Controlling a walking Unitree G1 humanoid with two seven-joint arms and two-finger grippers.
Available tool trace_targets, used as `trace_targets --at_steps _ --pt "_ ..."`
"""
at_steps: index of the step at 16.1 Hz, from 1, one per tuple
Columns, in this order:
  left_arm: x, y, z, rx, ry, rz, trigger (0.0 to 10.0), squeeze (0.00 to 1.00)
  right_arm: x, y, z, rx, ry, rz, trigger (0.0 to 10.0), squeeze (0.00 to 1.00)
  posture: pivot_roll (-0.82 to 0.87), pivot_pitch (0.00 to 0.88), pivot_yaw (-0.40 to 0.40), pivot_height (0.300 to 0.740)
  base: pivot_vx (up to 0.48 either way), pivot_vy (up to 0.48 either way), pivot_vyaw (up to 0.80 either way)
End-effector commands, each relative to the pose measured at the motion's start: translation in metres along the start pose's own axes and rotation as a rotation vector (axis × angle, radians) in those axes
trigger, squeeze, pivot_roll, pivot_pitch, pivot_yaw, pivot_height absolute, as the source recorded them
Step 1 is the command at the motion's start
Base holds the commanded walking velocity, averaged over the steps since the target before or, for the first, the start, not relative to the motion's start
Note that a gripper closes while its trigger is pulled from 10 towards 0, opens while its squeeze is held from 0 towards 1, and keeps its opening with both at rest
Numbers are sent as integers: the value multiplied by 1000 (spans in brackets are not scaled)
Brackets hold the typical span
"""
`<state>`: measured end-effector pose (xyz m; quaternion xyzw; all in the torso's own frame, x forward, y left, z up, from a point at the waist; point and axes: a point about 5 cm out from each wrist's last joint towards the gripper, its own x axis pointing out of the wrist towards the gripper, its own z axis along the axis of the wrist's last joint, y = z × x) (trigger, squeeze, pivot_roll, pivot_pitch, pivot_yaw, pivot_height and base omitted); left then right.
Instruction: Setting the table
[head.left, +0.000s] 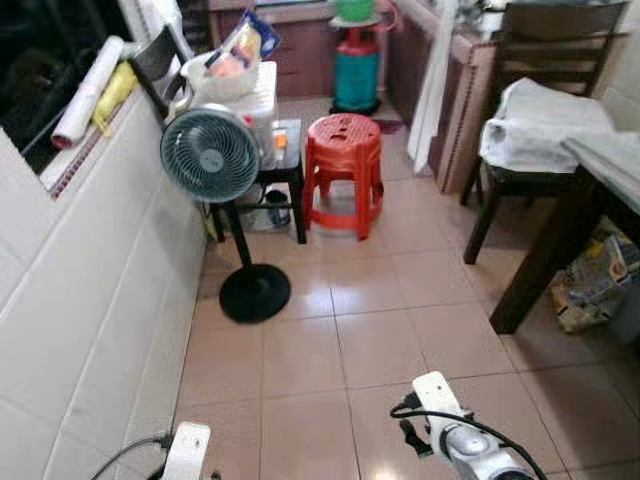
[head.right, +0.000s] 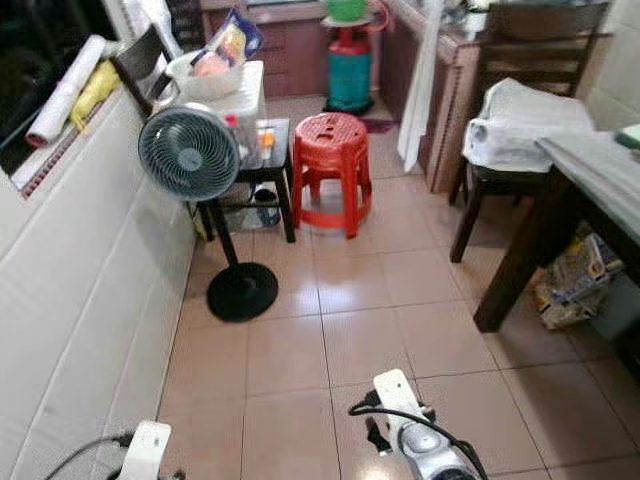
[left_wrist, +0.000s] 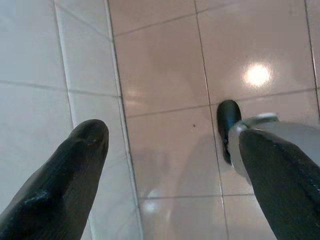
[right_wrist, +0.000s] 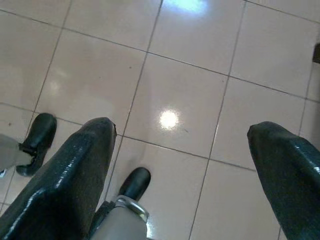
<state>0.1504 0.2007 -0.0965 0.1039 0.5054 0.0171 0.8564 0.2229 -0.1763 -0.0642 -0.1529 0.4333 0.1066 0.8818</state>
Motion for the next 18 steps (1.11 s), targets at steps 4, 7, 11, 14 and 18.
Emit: trace_targets --at_steps 4,7,11,14,18 --pt "-1 3 -5 -52 11 42 10000 0 1 6 6 -76 4 40 10000 0 18 0 5 740 0 0 0" --pt "-4 5 -20 -75 42 62 10000 0 2 12 8 -131 -1 68 10000 0 62 0 -19 740 0 0 0" --pt "-6 11 -29 -112 59 93 10000 0 3 26 11 -180 0 107 10000 0 109 0 -39 740 0 0 200" --pt "-5 11 -25 -114 59 96 10000 0 4 40 16 -190 -6 122 10000 0 126 0 -35 740 0 0 0" --pt "-3 15 -17 -81 45 89 10000 0 3 65 13 -192 -1 148 10000 0 120 0 -9 740 0 0 0"
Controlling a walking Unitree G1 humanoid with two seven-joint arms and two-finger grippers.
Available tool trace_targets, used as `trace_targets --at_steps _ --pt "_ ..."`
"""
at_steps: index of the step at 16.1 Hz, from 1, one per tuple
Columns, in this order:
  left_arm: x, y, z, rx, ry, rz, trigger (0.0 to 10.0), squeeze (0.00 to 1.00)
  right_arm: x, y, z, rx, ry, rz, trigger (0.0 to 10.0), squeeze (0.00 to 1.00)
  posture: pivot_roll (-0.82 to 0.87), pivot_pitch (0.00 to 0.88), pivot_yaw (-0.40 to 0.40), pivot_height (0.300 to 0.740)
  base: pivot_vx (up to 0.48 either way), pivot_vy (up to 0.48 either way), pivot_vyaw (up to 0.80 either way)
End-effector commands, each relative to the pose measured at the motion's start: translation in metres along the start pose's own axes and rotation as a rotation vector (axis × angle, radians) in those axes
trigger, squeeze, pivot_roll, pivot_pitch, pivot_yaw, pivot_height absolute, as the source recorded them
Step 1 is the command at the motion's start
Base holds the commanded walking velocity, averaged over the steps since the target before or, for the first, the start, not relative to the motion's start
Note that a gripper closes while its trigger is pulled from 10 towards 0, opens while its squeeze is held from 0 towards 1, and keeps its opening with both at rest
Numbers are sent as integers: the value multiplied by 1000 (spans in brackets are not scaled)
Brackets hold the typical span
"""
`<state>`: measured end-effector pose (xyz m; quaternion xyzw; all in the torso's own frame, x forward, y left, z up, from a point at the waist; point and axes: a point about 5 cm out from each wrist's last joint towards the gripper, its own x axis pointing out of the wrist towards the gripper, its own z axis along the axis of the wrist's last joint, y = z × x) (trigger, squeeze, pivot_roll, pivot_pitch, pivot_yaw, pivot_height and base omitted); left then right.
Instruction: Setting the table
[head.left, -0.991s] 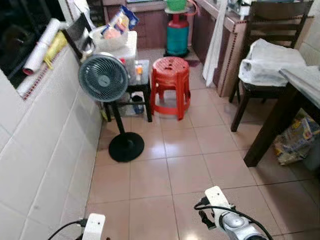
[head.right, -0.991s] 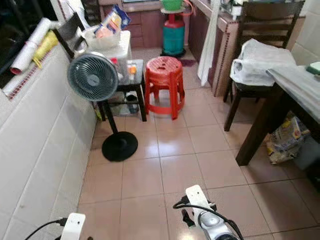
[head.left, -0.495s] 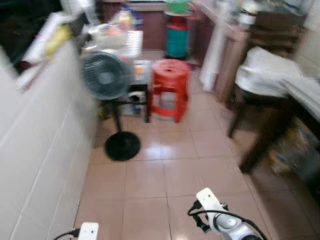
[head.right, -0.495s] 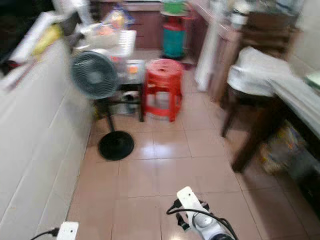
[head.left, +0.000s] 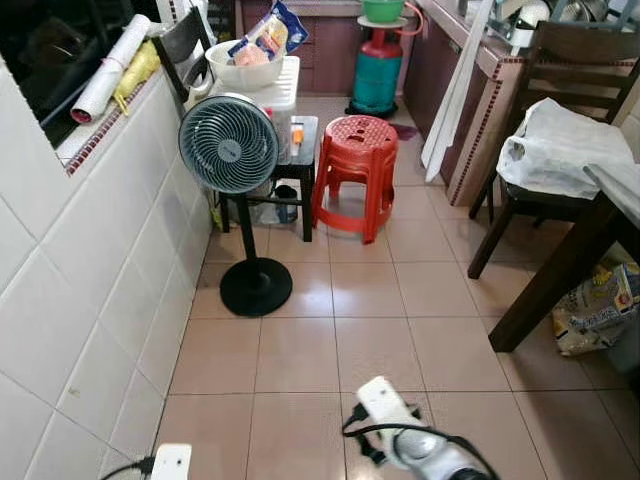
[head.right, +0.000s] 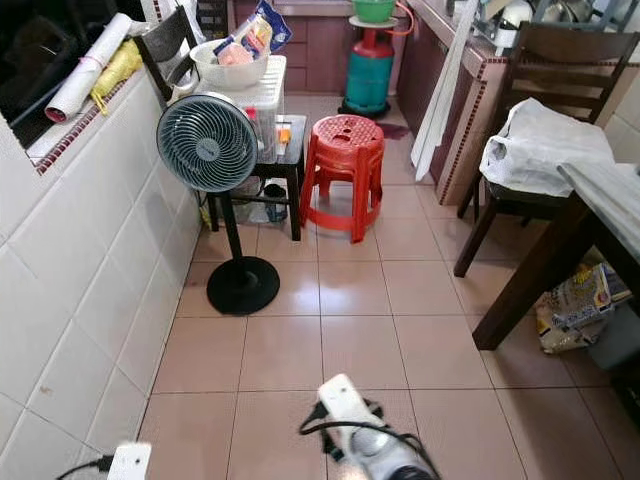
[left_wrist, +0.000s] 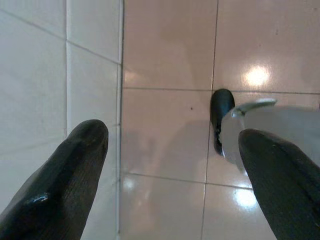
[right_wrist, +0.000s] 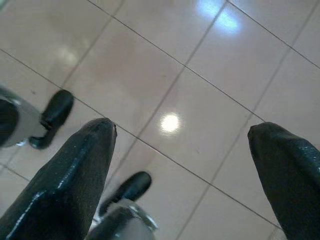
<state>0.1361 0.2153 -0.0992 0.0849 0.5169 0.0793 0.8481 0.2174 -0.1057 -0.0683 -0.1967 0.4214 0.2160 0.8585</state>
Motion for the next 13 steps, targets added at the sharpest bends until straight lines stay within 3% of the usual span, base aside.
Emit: trace_targets --at_steps 1,2,6,9,13 --pt "1 4 4 17 -10 -9 10000 0 -1 3 -9 -5 30 -2 10000 0 117 0 -5 740 0 0 0" --pt "1 5 7 24 -17 -9 10000 0 -1 6 -11 -5 34 1 10000 0 113 0 1 740 0 0 0" --pt "2 6 13 61 -34 -23 10000 0 -9 -26 -35 -3 71 -39 10000 0 103 0 24 740 0 0 100" --pt "2 4 15 71 -34 -35 10000 0 -9 -29 -35 -12 74 -39 10000 0 101 0 26 740 0 0 0" --pt "2 3 12 75 -27 -52 10000 0 -10 -29 -35 -35 69 -29 10000 0 96 0 27 740 292 130 0"
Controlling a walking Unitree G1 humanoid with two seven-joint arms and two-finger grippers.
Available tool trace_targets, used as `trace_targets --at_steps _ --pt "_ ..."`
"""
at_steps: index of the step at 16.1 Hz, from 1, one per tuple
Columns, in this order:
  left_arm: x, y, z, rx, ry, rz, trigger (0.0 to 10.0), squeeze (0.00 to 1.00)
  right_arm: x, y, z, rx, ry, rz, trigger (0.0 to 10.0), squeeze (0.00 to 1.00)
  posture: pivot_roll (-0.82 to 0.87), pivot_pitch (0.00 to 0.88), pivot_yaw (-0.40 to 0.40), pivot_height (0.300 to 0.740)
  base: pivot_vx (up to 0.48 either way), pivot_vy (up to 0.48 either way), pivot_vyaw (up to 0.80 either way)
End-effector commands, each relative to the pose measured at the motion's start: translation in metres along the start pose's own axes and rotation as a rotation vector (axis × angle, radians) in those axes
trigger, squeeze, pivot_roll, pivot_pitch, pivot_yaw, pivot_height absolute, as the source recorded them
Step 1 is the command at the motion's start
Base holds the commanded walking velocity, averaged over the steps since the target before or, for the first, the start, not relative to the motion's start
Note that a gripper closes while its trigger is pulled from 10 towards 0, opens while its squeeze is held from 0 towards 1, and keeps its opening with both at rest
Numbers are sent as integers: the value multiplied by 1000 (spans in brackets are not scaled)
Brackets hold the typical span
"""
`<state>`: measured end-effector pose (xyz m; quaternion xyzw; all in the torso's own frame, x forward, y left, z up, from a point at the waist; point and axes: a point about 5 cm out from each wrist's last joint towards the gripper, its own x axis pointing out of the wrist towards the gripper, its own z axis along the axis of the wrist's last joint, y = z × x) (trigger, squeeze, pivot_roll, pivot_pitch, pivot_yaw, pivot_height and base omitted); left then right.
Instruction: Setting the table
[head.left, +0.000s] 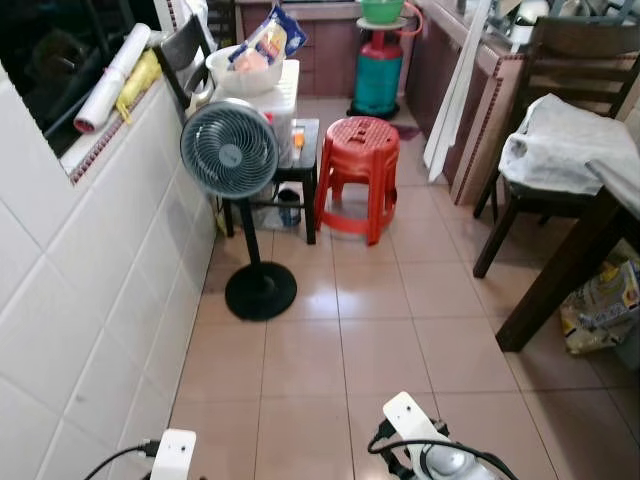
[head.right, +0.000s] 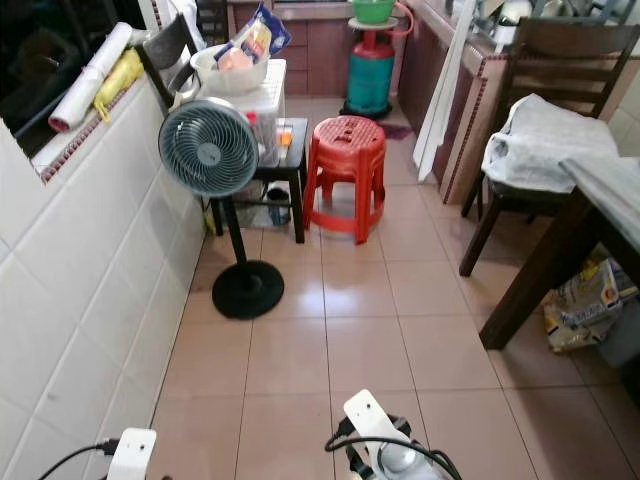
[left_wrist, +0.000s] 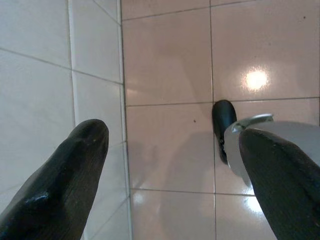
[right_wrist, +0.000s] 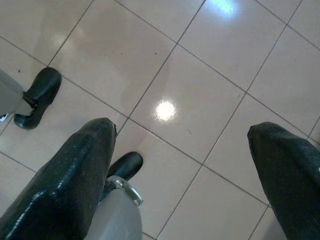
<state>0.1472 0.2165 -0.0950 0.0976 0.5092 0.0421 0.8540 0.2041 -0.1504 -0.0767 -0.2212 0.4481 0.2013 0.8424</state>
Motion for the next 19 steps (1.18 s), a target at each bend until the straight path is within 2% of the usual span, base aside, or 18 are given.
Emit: trace_targets --at_steps 1,15,19 --pt "0 1 0 17 2 -6 10000 0 0 -1 1 -12 -7 0 10000 0 95 0 26 740 307 266 0" --pt "0 -1 0 42 0 -34 10000 0 0 4 -1 -31 -3 5 10000 0 71 0 34 740 352 290 0" --pt "0 0 -1 35 11 -12 10000 0 1 9 3 -41 -13 13 10000 0 74 0 28 740 0 0 0"
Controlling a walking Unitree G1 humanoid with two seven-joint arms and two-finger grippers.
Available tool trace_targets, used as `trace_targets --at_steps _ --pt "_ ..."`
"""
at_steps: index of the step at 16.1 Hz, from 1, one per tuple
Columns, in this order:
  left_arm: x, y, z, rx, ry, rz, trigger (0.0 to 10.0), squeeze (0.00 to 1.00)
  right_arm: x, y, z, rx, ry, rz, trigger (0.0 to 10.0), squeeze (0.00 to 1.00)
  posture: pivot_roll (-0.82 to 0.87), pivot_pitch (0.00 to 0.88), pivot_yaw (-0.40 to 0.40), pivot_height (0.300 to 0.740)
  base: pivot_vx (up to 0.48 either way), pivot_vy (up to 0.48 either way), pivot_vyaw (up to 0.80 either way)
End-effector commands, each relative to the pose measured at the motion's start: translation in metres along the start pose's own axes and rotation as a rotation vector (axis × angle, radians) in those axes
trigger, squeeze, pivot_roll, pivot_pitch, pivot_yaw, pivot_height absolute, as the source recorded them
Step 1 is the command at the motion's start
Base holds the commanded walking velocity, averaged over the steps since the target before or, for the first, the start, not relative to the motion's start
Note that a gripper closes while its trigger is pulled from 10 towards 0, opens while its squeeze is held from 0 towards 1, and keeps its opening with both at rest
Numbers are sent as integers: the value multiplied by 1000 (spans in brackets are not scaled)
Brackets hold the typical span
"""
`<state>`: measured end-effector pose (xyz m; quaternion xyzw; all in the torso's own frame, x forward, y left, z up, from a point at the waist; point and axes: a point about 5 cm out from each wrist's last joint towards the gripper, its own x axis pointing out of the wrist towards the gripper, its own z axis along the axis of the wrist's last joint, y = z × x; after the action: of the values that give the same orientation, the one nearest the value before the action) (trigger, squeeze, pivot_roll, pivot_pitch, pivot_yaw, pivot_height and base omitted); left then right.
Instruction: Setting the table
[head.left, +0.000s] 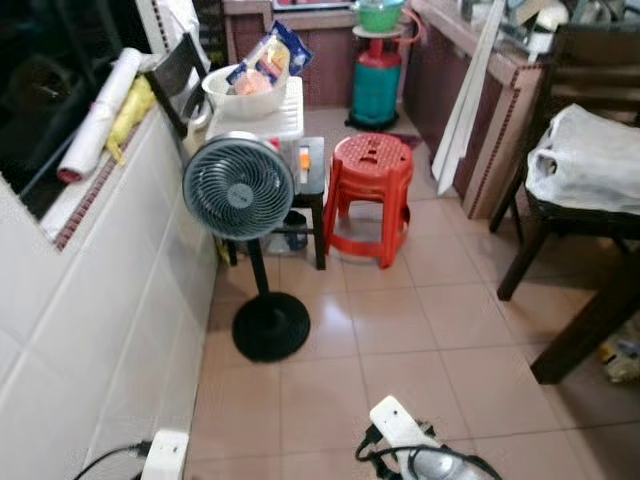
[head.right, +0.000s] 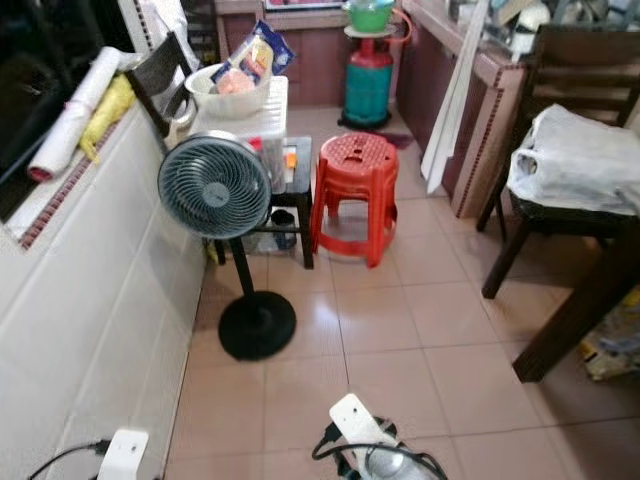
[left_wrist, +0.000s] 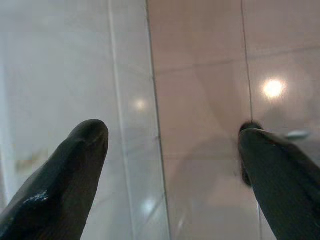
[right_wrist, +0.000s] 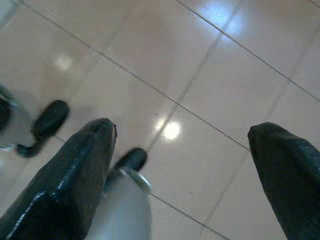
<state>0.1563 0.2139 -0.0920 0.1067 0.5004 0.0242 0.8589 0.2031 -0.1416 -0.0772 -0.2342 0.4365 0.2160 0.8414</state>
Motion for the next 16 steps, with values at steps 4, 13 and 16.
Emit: trace_targets --at_steps 4,13,16 --pt "-2 1 -9 -61 9 9 10000 0 3 14 9 29 -6 10 10000 0 74 0 20 740 0 0 0" --pt "-2 5 -4 -33 -52 -9 10000 0 -5 -31 -11 266 14 -133 10000 0 -60 0 84 740 0 0 0" --pt "2 -12 27 1 -95 -40 10000 0 -9 -31 -27 291 47 -152 10000 0 -88 0 96 740 0 0 0"
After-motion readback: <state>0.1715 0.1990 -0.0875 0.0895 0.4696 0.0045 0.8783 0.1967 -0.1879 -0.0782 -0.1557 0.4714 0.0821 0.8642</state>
